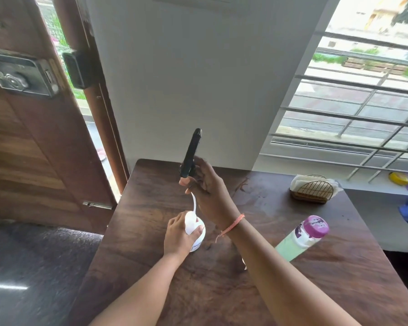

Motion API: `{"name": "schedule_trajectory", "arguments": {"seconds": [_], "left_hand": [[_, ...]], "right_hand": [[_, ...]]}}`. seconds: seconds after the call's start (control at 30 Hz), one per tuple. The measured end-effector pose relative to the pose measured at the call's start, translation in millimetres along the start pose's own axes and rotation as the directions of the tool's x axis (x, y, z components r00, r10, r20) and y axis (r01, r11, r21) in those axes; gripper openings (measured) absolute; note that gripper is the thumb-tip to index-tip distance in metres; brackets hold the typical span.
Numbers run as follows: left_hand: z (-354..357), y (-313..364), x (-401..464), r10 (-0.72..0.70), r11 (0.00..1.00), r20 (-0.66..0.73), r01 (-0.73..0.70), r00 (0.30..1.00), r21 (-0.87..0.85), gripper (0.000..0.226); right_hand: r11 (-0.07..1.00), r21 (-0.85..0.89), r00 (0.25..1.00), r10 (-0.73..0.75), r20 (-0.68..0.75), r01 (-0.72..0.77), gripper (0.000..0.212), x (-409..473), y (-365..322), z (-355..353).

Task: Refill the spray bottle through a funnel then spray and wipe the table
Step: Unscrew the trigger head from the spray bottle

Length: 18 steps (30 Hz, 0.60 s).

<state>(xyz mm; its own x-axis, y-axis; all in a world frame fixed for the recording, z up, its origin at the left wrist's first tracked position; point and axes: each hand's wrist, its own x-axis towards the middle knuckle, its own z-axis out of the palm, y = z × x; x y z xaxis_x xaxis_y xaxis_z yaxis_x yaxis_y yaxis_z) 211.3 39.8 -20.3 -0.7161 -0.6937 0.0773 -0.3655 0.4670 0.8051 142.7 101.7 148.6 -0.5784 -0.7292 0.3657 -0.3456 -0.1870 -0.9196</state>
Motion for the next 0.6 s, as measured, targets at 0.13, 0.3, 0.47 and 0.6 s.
{"name": "schedule_trajectory", "arguments": {"seconds": [0.13, 0.3, 0.47, 0.6], "left_hand": [[0, 1, 1, -0.009, 1.000, 0.003, 0.009, 1.000, 0.009, 0.039], [0, -1, 2, -0.022, 1.000, 0.024, 0.022, 0.999, -0.006, 0.033], [2, -7, 4, -0.007, 1.000, 0.044, 0.007, 0.999, -0.003, 0.031], [3, -8, 3, -0.007, 1.000, 0.046, 0.007, 0.999, -0.012, 0.032]], "right_hand": [[1.000, -0.026, 1.000, -0.005, 0.030, 0.006, 0.041, 1, 0, -1], [0.999, -0.042, 0.999, -0.011, 0.047, 0.013, 0.038, 4, -8, 1], [0.995, -0.092, 0.997, -0.019, 0.069, 0.026, 0.036, 12, -16, 3], [0.993, -0.110, 0.997, -0.033, 0.066, 0.040, 0.037, 12, -14, 1]]}}
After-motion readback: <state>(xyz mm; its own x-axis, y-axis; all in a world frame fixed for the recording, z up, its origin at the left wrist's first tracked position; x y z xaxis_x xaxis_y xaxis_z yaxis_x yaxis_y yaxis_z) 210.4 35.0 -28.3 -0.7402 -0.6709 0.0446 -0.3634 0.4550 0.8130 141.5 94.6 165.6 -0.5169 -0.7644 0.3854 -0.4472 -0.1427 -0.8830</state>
